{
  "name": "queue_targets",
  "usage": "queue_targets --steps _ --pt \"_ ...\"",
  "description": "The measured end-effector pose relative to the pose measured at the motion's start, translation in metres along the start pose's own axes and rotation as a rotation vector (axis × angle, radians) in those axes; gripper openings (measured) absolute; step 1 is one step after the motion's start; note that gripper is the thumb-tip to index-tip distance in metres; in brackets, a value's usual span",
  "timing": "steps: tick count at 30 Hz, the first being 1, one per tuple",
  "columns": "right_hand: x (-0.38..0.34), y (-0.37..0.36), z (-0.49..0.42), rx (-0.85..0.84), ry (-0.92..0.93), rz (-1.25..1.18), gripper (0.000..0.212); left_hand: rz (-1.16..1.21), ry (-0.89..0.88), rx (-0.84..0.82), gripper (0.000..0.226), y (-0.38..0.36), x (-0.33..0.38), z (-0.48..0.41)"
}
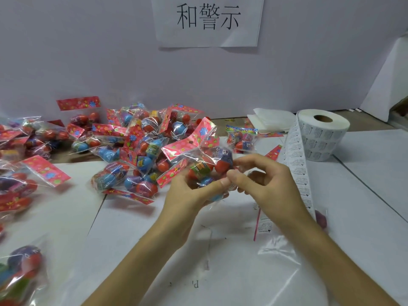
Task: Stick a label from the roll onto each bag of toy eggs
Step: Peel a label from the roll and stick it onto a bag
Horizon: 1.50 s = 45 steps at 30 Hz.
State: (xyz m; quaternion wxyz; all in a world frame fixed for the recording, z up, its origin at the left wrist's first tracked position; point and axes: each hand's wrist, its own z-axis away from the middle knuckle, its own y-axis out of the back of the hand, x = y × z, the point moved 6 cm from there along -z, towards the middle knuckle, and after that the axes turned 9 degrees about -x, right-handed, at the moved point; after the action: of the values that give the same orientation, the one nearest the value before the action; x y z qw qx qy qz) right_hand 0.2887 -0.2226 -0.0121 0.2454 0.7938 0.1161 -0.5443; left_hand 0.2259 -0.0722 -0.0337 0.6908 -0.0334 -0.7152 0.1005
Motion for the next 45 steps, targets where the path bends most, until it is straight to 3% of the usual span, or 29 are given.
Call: queue_targets --steps 4,9,12,16,21,26,32,37,41,45 --pt "-0.001 0.004 -0.003 -0.007 0.032 -0.079 0.004 0.076 0.033 -0.033 0.049 0.000 -0.001 -0.001" --pt "0.000 0.003 -0.004 -0.028 0.014 -0.109 0.011 0.121 0.044 -0.057 0.050 0.000 -0.002 -0.002" --pt "0.001 0.001 -0.003 -0.042 -0.004 -0.080 0.026 0.118 0.028 -0.072 0.047 0.000 0.000 -0.001" --pt "0.000 0.002 -0.003 -0.062 0.034 -0.106 0.005 0.171 0.052 -0.079 0.045 -0.001 -0.001 -0.001" --pt "0.002 0.000 -0.004 -0.088 0.012 -0.133 0.003 0.226 0.053 -0.084 0.032 -0.001 -0.003 -0.002" --pt "0.006 -0.004 -0.003 -0.120 -0.028 -0.103 0.026 0.267 0.077 -0.071 0.025 0.001 -0.008 -0.003" --pt "0.006 -0.008 -0.001 -0.141 -0.022 -0.049 0.036 0.273 0.084 -0.061 0.020 0.002 -0.011 -0.004" --pt "0.006 -0.009 -0.001 -0.131 -0.031 -0.114 0.029 0.283 0.092 -0.071 0.039 0.000 -0.008 -0.003" --pt "0.003 -0.007 -0.004 -0.156 -0.014 -0.188 0.010 0.280 0.106 -0.083 0.051 0.000 -0.006 -0.001" --pt "0.002 -0.007 -0.004 -0.157 -0.030 -0.223 0.009 0.274 0.107 -0.084 0.053 -0.001 -0.004 -0.001"
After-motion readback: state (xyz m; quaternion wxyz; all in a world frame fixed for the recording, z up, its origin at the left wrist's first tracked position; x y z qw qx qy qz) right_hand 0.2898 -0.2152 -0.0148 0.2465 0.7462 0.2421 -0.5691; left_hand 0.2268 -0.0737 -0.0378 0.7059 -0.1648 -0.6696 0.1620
